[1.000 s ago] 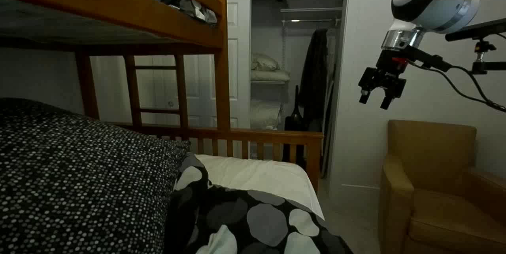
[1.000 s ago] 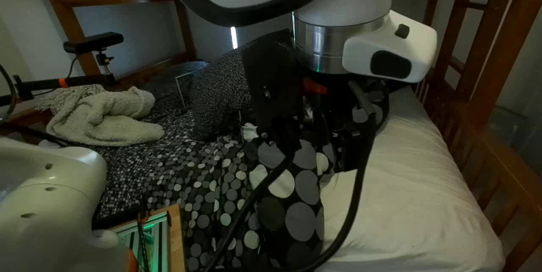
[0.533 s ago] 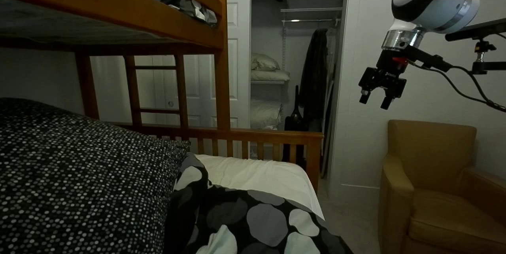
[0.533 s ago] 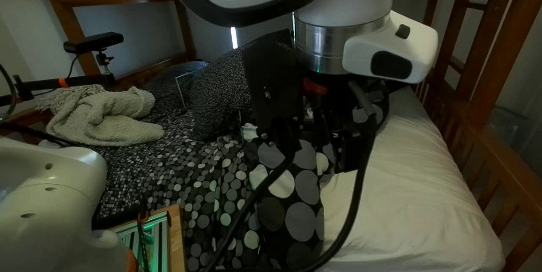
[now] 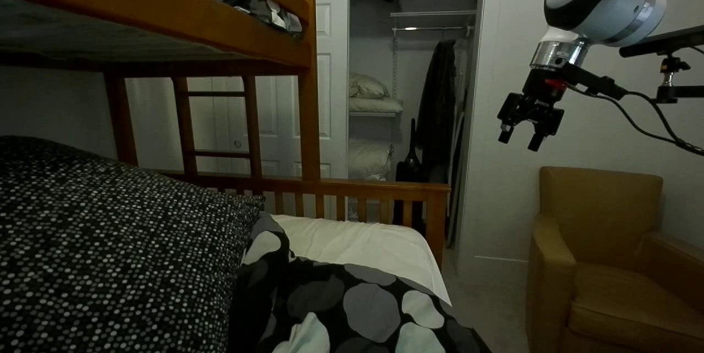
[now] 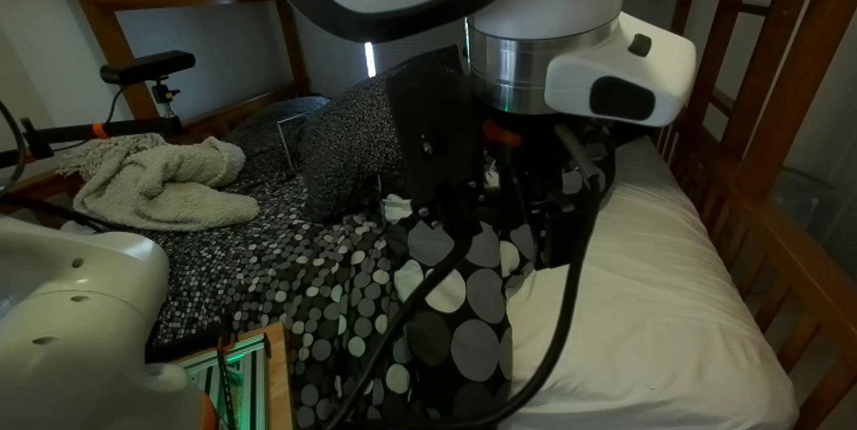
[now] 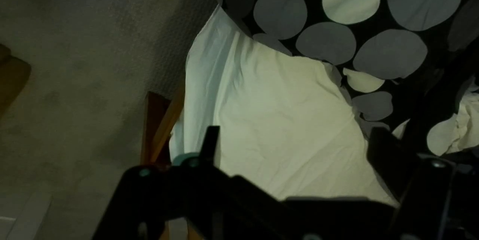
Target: Place the white cloth on the uncovered corner of the bed
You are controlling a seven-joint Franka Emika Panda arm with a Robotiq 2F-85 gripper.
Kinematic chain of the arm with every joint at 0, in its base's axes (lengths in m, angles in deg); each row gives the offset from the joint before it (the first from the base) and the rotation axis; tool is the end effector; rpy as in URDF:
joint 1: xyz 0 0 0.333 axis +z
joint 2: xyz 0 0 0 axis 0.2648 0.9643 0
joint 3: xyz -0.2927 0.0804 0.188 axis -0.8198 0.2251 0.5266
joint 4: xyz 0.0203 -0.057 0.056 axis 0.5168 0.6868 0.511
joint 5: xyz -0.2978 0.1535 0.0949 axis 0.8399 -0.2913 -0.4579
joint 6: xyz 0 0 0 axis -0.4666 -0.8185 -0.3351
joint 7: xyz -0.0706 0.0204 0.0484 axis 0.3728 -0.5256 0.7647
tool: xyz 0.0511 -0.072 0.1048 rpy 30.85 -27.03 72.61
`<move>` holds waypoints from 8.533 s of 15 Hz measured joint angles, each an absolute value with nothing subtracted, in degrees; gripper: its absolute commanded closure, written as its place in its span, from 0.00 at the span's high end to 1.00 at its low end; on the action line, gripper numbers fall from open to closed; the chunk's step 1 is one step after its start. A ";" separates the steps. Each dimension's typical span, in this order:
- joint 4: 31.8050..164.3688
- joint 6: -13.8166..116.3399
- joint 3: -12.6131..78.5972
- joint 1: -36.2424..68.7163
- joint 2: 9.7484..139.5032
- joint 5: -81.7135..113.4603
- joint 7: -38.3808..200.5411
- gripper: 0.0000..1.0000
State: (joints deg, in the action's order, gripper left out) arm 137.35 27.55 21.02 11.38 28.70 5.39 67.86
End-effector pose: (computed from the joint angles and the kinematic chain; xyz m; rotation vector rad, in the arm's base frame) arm 0.3325 -0.1274 0.5655 -2.8885 0.3049 -0.2750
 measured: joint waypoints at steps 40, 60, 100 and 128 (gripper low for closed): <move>56.53 34.06 54.02 26.65 113.01 2.78 39.48 1.00; 33.43 44.74 52.11 36.05 135.13 7.19 36.06 1.00; 32.05 82.35 54.15 39.79 142.99 6.51 49.94 0.01; 54.88 92.71 -28.41 44.92 134.63 -8.22 120.00 0.04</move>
